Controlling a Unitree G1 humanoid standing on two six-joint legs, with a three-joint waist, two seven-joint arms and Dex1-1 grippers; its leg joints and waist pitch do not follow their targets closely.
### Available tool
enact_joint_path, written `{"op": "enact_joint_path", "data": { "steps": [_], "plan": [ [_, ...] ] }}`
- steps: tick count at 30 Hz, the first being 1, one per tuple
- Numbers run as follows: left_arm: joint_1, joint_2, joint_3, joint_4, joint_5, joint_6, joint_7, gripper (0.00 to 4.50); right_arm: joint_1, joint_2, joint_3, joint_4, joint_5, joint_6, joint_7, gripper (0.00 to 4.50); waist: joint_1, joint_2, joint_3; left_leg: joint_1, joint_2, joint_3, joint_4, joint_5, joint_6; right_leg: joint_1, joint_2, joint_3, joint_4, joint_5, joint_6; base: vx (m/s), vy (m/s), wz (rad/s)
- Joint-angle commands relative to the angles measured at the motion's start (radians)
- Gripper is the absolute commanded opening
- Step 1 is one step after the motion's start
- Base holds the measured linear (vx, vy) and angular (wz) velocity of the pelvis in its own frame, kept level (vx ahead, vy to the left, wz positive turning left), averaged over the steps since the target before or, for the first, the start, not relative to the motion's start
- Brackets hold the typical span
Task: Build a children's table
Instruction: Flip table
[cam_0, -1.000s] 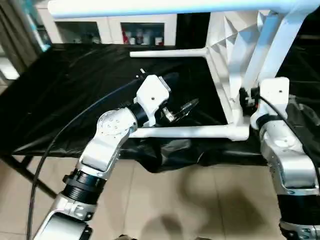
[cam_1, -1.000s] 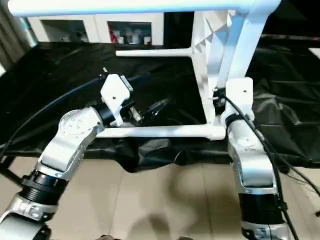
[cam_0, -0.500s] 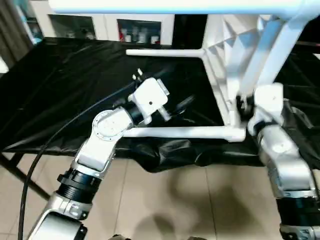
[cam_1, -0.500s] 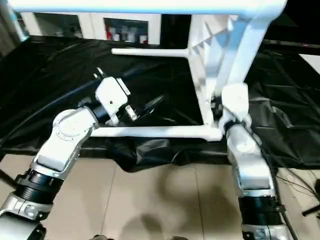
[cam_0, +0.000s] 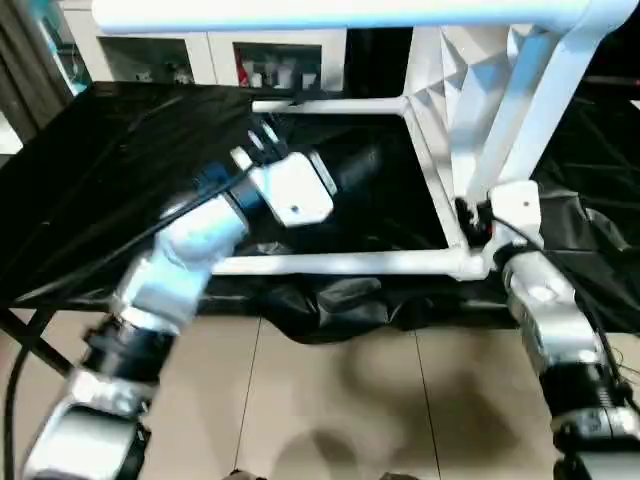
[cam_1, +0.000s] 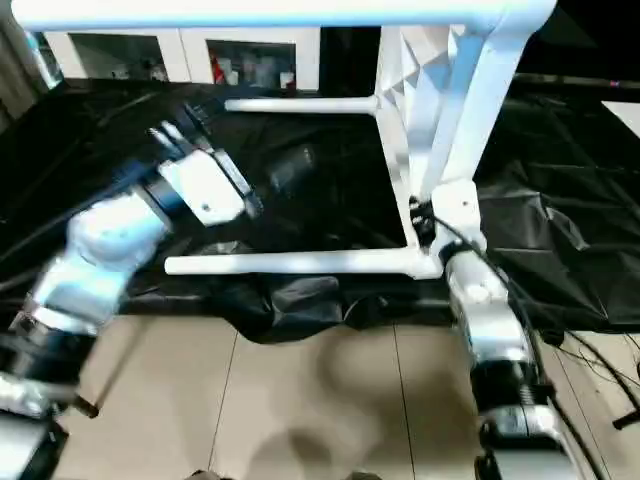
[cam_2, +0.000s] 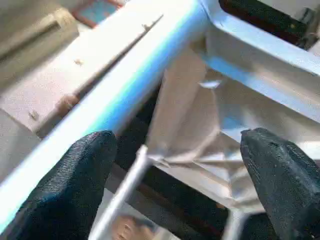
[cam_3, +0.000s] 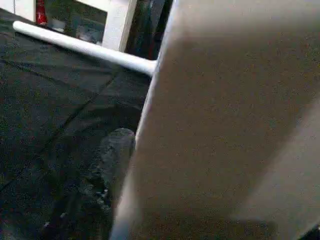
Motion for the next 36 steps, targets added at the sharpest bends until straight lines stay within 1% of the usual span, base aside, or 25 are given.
{"op": "enact_joint_path", "data": {
  "steps": [1,3,4,5,7,9,10,11,12,15,16,17,18,20,21,22,23,24,26,28,31,32,33,36],
  "plan": [
    [-0.026,0.004,0.011,-0.023,0.045,-0.045,0.046,4.42,-0.031,0.007,-0.007,0.031,0.002,-0.028,0.009,2.32,0.01,-0.015,-0.077,0.02,0.049,-0.024,-0.066,-0.137,0.058,0.049,-0.05,0.033,-0.061,-0.041,-0.268,0.0,0.0,0.0],
    [-0.033,0.008,0.011,-0.019,0.062,-0.053,0.067,4.42,-0.039,0.008,-0.006,0.048,0.0,-0.041,0.011,2.23,0.01,-0.016,-0.075,0.021,0.05,-0.023,-0.066,-0.155,0.062,0.046,-0.051,0.034,-0.065,-0.064,-0.267,0.0,0.0,0.0],
    [-0.048,0.014,0.013,-0.003,0.095,-0.059,0.106,4.42,-0.053,0.01,-0.004,0.075,-0.002,-0.068,0.015,2.19,0.009,-0.016,-0.073,0.021,0.05,-0.023,-0.067,-0.171,0.056,0.044,-0.05,0.034,-0.067,-0.093,-0.26,0.0,0.0,0.0],
    [-0.071,0.024,0.019,0.021,0.147,-0.047,0.163,4.42,-0.066,0.014,-0.002,0.099,-0.004,-0.091,0.019,2.16,0.008,-0.013,-0.074,0.021,0.05,-0.024,-0.066,-0.178,0.051,0.044,-0.049,0.033,-0.067,-0.1,-0.257,0.0,0.0,0.0],
    [-0.091,0.028,0.026,0.049,0.173,-0.03,0.192,4.42,-0.076,0.016,-0.001,0.117,-0.004,-0.107,0.022,2.14,0.007,-0.013,-0.073,0.02,0.047,-0.024,-0.067,-0.187,0.042,0.043,-0.048,0.032,-0.069,-0.125,-0.248,0.0,0.0,0.0],
    [-0.134,0.037,0.042,0.101,0.225,-0.025,0.253,4.42,-0.087,0.02,0.0,0.133,-0.005,-0.124,0.021,2.12,0.006,-0.013,-0.072,0.019,0.047,-0.025,-0.069,-0.199,0.034,0.041,-0.048,0.032,-0.071,-0.144,-0.241,0.0,0.0,0.0],
    [-0.153,0.042,0.044,0.122,0.248,-0.025,0.275,4.42,-0.092,0.021,0.001,0.142,-0.005,-0.131,0.021,2.12,0.007,-0.016,-0.075,0.02,0.046,-0.026,-0.066,-0.2,0.032,0.041,-0.047,0.032,-0.07,-0.142,-0.238,0.0,0.0,0.0],
    [-0.153,0.042,0.044,0.122,0.248,-0.025,0.275,4.42,-0.092,0.021,0.001,0.142,-0.005,-0.131,0.021,2.11,0.008,-0.015,-0.075,0.02,0.046,-0.026,-0.067,-0.194,0.033,0.041,-0.048,0.032,-0.07,-0.138,-0.238,0.0,0.0,0.0],
    [-0.191,0.051,0.031,0.182,0.279,-0.004,0.292,4.42,-0.101,0.024,0.0,0.161,-0.005,-0.144,0.022,2.11,0.009,-0.017,-0.076,0.019,0.045,-0.025,-0.066,-0.185,0.037,0.039,-0.047,0.031,-0.068,-0.128,-0.239,0.0,0.0,0.0],
    [-0.238,0.063,0.014,0.266,0.306,0.008,0.326,4.42,-0.113,0.029,0.003,0.184,-0.008,-0.165,0.026,2.1,0.01,-0.017,-0.076,0.019,0.044,-0.025,-0.065,-0.179,0.044,0.039,-0.048,0.031,-0.068,-0.12,-0.246,0.0,0.0,0.0],
    [-0.258,0.065,0.008,0.301,0.316,0.013,0.343,4.42,-0.119,0.03,0.005,0.192,-0.011,-0.174,0.028,2.1,0.01,-0.018,-0.078,0.016,0.043,-0.026,-0.064,-0.163,0.05,0.041,-0.049,0.031,-0.065,-0.099,-0.252,0.0,0.0,0.0],
    [-0.273,0.064,0.006,0.332,0.318,0.019,0.348,4.42,-0.125,0.03,0.005,0.195,-0.012,-0.179,0.028,2.09,0.011,-0.015,-0.079,0.017,0.042,-0.024,-0.062,-0.154,0.056,0.04,-0.049,0.031,-0.064,-0.081,-0.258,0.0,0.0,0.0],
    [-0.277,0.064,0.006,0.339,0.317,0.02,0.348,4.42,-0.126,0.03,0.005,0.195,-0.012,-0.18,0.028,2.09,0.01,-0.015,-0.078,0.015,0.041,-0.024,-0.062,-0.153,0.059,0.04,-0.048,0.031,-0.064,-0.078,-0.26,0.0,0.0,0.0],
    [-0.303,0.055,0.011,0.388,0.307,0.025,0.359,4.42,-0.144,0.028,0.002,0.196,-0.011,-0.186,0.031,2.09,0.013,-0.012,-0.082,0.016,0.041,-0.024,-0.059,-0.125,0.072,0.043,-0.048,0.031,-0.058,-0.027,-0.274,0.0,0.0,0.0],
    [-0.303,0.055,0.012,0.389,0.307,0.024,0.359,4.42,-0.144,0.028,0.002,0.196,-0.011,-0.186,0.031,2.09,0.013,-0.014,-0.083,0.014,0.041,-0.023,-0.058,-0.116,0.077,0.044,-0.047,0.031,-0.056,-0.008,-0.279,0.0,0.0,0.0],
    [-0.313,0.046,0.019,0.409,0.294,0.017,0.365,4.15,-0.151,0.027,0.001,0.198,-0.012,-0.193,0.032,2.09,0.015,-0.013,-0.086,0.014,0.042,-0.023,-0.056,-0.096,0.093,0.045,-0.048,0.03,-0.052,0.034,-0.294,0.0,0.0,0.0],
    [-0.315,0.038,0.026,0.412,0.275,0.014,0.362,4.08,-0.154,0.024,0.003,0.192,-0.014,-0.196,0.034,2.09,0.017,-0.011,-0.086,0.014,0.041,-0.023,-0.055,-0.092,0.097,0.045,-0.048,0.03,-0.051,0.042,-0.298,0.0,0.0,0.0],
    [-0.317,0.034,0.029,0.416,0.268,0.012,0.362,4.08,-0.156,0.023,0.003,0.191,-0.015,-0.199,0.034,2.09,0.019,-0.013,-0.086,0.014,0.042,-0.022,-0.055,-0.089,0.105,0.044,-0.047,0.03,-0.051,0.051,-0.304,0.0,0.0,0.0],
    [-0.326,0.023,0.034,0.438,0.236,0.002,0.359,3.95,-0.164,0.016,0.007,0.187,-0.022,-0.208,0.038,2.09,0.022,-0.016,-0.085,0.012,0.041,-0.02,-0.054,-0.093,0.111,0.044,-0.048,0.029,-0.052,0.039,-0.304,0.0,0.0,0.0],
    [-0.333,0.016,0.035,0.454,0.217,-0.005,0.364,3.69,-0.17,0.008,0.014,0.187,-0.032,-0.217,0.042,2.09,0.025,-0.016,-0.086,0.011,0.042,-0.021,-0.053,-0.091,0.112,0.045,-0.049,0.029,-0.051,0.033,-0.303,0.0,0.0,0.0],
    [-0.339,0.011,0.035,0.463,0.205,-0.012,0.361,3.6,-0.175,0.002,0.016,0.185,-0.037,-0.218,0.045,2.09,0.03,-0.017,-0.086,0.011,0.043,-0.02,-0.052,-0.079,0.12,0.043,-0.047,0.029,-0.05,0.039,-0.3,0.0,0.0,0.0],
    [-0.338,0.008,0.035,0.462,0.198,-0.012,0.357,3.38,-0.177,0.0,0.016,0.182,-0.037,-0.217,0.047,2.09,0.031,-0.018,-0.086,0.012,0.043,-0.019,-0.052,-0.079,0.121,0.042,-0.047,0.03,-0.05,0.038,-0.299,0.0,0.0,0.0],
    [-0.337,0.004,0.037,0.459,0.187,-0.01,0.347,3.38,-0.18,-0.005,0.017,0.176,-0.038,-0.215,0.05,2.09,0.034,-0.018,-0.086,0.012,0.044,-0.02,-0.052,-0.076,0.121,0.043,-0.048,0.03,-0.049,0.035,-0.297,0.0,0.0,0.0],
    [-0.335,-0.014,0.057,0.469,0.118,-0.003,0.323,3.24,-0.196,-0.031,0.02,0.154,-0.055,-0.209,0.055,2.09,0.039,-0.018,-0.086,0.013,0.043,-0.019,-0.051,-0.068,0.12,0.042,-0.048,0.03,-0.048,0.037,-0.298,0.0,0.0,0.0]
  ]
}}
